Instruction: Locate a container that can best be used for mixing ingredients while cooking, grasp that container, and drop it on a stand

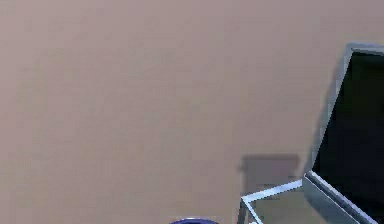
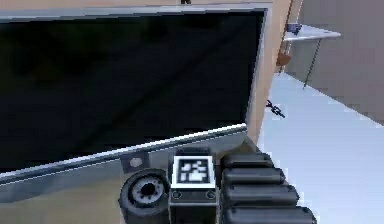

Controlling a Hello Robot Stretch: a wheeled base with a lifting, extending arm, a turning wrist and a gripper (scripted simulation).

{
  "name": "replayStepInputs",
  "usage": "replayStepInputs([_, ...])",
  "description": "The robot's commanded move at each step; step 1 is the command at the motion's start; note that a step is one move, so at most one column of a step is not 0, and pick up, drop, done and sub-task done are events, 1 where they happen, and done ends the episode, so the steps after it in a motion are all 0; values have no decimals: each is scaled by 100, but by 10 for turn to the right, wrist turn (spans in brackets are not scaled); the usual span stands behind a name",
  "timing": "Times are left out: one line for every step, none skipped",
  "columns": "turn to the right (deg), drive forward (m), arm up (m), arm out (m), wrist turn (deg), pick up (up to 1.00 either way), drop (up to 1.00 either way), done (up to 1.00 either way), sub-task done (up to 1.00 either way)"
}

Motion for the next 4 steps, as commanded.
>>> replayStepInputs([450, 0, 0, 0, 0, 0, 0, 0, 0])
replayStepInputs([270, 0, 0, 0, 0, 0, 0, 0, 0])
replayStepInputs([0, 15, 0, 0, 0, 0, 0, 0, 0])
replayStepInputs([-450, 0, 0, 0, 0, 0, 0, 0, 0])
